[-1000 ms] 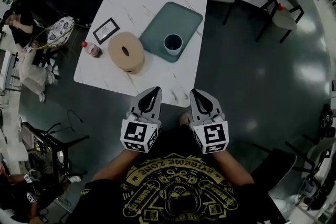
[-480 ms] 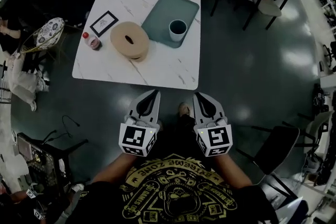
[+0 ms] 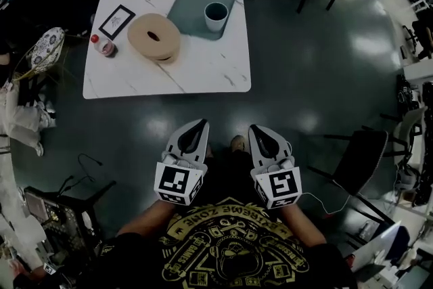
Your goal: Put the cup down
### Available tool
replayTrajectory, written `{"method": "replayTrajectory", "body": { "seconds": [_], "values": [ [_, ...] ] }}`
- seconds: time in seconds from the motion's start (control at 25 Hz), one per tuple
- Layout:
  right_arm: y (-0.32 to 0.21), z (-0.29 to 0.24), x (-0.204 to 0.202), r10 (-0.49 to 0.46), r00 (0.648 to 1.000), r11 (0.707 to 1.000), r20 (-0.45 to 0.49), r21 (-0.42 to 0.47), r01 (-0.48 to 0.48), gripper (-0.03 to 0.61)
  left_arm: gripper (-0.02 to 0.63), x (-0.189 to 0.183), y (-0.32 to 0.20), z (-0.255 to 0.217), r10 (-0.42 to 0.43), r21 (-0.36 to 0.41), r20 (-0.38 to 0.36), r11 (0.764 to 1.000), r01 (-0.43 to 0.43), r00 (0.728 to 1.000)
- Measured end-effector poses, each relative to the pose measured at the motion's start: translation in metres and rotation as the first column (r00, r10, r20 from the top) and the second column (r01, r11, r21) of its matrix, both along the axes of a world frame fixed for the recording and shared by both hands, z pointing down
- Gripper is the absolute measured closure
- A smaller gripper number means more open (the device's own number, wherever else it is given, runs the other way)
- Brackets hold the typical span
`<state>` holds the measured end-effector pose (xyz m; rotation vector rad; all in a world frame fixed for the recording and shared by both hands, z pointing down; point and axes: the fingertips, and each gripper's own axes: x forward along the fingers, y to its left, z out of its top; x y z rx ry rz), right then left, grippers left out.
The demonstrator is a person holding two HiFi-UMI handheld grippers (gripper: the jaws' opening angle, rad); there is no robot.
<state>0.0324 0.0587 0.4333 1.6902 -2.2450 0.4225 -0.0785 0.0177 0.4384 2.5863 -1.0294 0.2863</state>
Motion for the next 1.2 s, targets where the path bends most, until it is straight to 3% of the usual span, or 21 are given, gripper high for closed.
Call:
{"method": "replayTrajectory", "body": {
  "seconds": [0.56, 1.2],
  "values": [
    [0.015, 0.007, -0.008, -0.021, 1.000, 1.000, 0.005, -0.003, 0.021, 0.574, 0.604, 0.008, 0.016, 0.001, 0.046, 0.007, 0.020, 0.999, -0.046, 0.999],
    [0.015, 0.010, -0.016, -0.051, 0.999, 0.999, 0.006, -0.009, 0.051, 0.574, 0.604, 0.000, 0.017, -0.001, 0.031, 0.018, 0.020, 0.999, -0.032, 0.999]
  ]
}}
